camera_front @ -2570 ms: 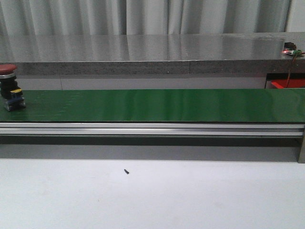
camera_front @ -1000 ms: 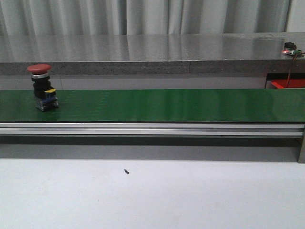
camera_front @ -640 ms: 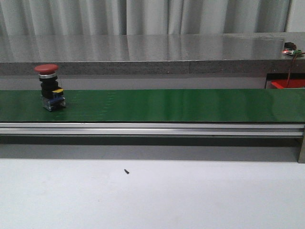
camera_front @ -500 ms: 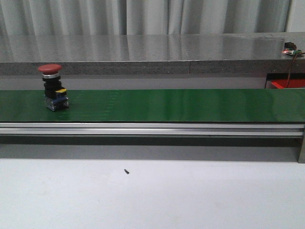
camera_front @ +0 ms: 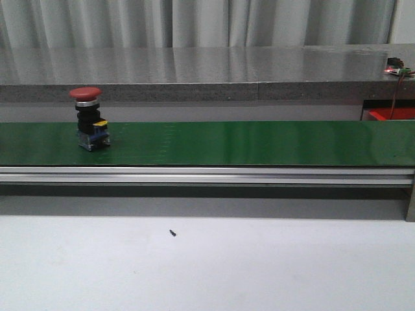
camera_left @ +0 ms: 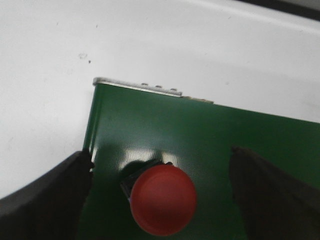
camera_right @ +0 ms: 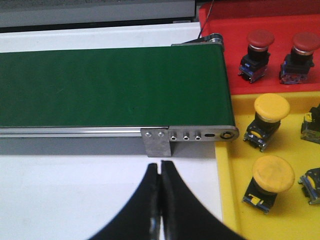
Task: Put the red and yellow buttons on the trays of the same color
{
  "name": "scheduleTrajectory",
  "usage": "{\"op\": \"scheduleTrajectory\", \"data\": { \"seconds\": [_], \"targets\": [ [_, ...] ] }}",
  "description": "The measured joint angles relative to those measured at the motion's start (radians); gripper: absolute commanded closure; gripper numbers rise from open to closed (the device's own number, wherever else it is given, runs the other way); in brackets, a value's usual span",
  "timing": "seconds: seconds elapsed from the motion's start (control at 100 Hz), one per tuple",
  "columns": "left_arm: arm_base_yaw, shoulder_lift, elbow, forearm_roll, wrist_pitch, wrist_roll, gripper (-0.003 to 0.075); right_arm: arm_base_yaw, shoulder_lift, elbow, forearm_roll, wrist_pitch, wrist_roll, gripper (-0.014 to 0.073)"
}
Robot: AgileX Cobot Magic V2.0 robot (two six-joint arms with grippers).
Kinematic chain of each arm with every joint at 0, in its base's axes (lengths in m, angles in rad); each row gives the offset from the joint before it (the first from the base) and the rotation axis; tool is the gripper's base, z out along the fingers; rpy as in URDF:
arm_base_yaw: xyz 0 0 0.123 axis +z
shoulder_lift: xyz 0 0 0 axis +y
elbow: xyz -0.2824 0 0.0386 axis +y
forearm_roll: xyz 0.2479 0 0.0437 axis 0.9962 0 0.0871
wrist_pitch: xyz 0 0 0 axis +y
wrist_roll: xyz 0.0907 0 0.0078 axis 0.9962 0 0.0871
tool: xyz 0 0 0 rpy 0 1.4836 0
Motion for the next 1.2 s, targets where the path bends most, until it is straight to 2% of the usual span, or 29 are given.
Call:
{"op": "scheduleTrajectory", "data": {
  "seconds": [0.06, 0.13, 0.31, 0.33, 0.63, 0.92, 1.2],
  "targets": [
    [0.0, -0.035, 0.006, -0.007, 0.002, 0.009, 0.0232, 0.0, 0.0, 0.0, 0.0, 0.0, 0.0, 0.0715],
    [0.0, -0.082, 0.026, -0.013, 0.004, 0.017, 0.0337, 0.0, 0.0, 0.0, 0.0, 0.0, 0.0, 0.0715],
    [-0.022, -0.215, 0.143, -0.013, -0.019, 0.035, 0.0714, 0.0, 0.0, 0.0, 0.0, 0.0, 0.0, 0.0715],
    [-0.026, -0.232, 0.153, -0.013, -0.021, 0.035, 0.0738, 0.0, 0.0, 0.0, 0.0, 0.0, 0.0, 0.0715],
    [-0.111, -0.446, 0.346, -0.013, -0.047, 0.072, 0.074, 0.0, 0.0, 0.0, 0.0, -0.002, 0.0, 0.0715],
    [-0.239, -0.599, 0.521, -0.013, -0.072, 0.105, 0.074, 0.0, 0.0, 0.0, 0.008, -0.009, 0.0, 0.0715],
    [-0.248, -0.792, 0.676, -0.017, -0.126, 0.105, 0.074, 0.0, 0.003, -0.033, 0.008, 0.046, -0.015, 0.0715]
  ]
}}
